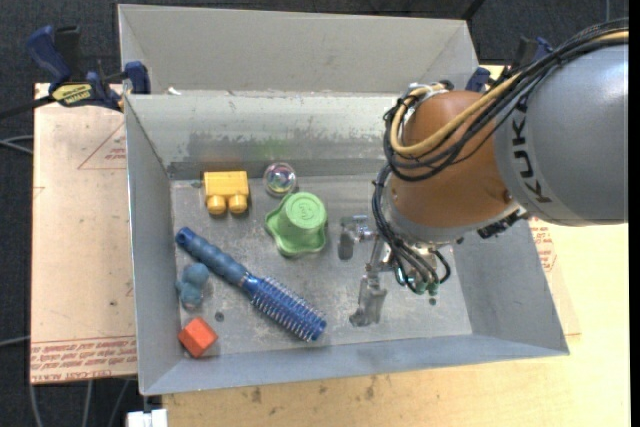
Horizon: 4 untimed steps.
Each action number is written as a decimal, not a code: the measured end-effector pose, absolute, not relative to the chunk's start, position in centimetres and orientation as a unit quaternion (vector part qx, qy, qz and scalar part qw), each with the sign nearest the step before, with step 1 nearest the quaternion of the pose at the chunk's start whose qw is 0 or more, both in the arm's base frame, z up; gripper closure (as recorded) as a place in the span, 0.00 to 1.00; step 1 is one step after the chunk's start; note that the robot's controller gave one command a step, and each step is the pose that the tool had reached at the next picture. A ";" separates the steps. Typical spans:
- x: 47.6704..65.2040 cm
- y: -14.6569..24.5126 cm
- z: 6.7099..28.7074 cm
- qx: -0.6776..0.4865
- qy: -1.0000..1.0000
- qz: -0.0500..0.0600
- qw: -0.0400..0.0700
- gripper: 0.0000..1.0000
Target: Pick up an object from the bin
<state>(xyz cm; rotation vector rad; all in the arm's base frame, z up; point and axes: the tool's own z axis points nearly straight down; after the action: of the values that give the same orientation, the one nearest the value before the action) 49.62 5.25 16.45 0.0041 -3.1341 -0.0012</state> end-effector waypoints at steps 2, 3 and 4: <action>50.4 23.5 10.1 -0.049 -0.999 0.004 -0.001 0.00; 49.5 22.0 9.9 -0.167 -0.986 0.001 0.001 0.00; 49.3 20.9 6.9 -0.263 -0.965 0.003 0.001 0.00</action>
Offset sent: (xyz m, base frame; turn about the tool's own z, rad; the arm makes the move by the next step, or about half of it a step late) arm -0.0007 0.0841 -0.0945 -0.0171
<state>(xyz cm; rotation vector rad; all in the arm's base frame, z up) 49.31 20.86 6.87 -0.8253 -3.0286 0.0095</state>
